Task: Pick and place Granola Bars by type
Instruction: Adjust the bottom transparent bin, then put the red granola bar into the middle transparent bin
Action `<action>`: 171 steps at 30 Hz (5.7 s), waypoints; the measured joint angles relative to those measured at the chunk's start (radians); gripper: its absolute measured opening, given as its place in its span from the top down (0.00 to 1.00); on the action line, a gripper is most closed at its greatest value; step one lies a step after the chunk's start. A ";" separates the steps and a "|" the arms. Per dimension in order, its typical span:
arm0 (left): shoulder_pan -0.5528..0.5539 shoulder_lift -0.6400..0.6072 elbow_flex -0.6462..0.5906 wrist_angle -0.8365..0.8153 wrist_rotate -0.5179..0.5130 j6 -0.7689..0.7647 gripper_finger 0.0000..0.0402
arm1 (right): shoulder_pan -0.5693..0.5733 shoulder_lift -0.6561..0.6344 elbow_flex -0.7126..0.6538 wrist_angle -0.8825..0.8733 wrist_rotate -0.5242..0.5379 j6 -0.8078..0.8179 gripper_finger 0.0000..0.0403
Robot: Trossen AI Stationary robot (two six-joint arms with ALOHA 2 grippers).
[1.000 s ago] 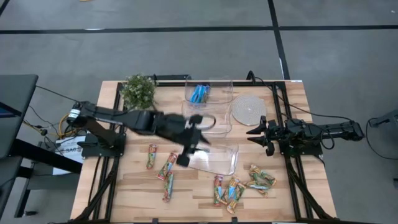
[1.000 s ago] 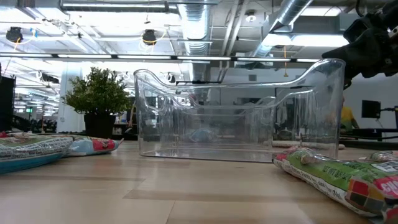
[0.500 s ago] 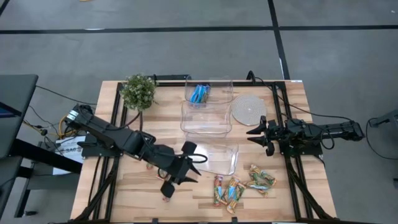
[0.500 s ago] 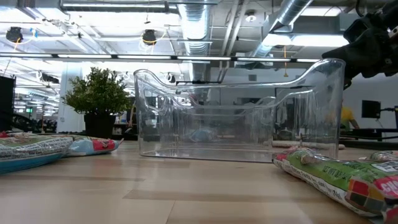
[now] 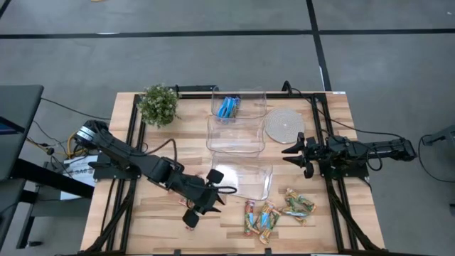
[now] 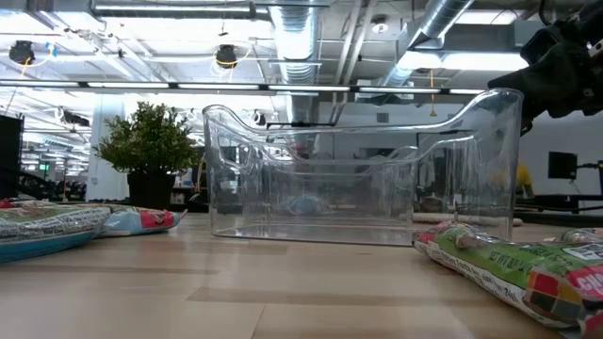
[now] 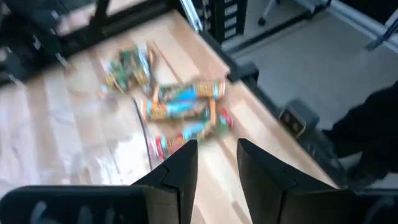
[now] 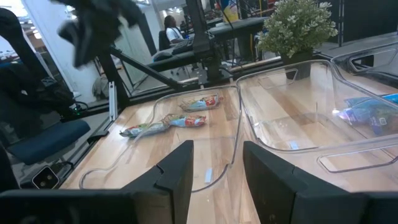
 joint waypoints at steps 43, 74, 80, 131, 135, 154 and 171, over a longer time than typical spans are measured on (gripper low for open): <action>0.002 0.533 0.346 0.053 -0.106 -0.058 0.73 | 0.000 -0.002 0.000 0.004 0.000 0.000 0.67; 0.140 0.673 0.555 -0.061 -0.184 -0.128 0.75 | 0.000 -0.002 0.000 0.003 0.000 0.000 0.67; 0.153 0.673 0.555 -0.064 -0.182 -0.128 0.75 | 0.000 -0.002 0.000 0.003 0.000 0.000 0.67; 0.080 0.136 -0.008 0.004 -0.221 -0.359 0.76 | 0.000 -0.002 0.000 0.003 0.000 0.000 0.67; 0.071 0.033 -0.135 0.012 -0.251 -0.460 0.76 | 0.000 -0.001 0.000 0.003 0.000 0.000 0.67; 0.001 -0.396 -0.465 -0.286 -0.371 -1.081 0.76 | 0.000 -0.001 0.000 0.003 0.000 0.000 0.67; -0.012 -0.457 -0.483 -0.543 -0.392 -1.504 0.76 | 0.000 -0.002 0.000 0.003 0.000 0.000 0.67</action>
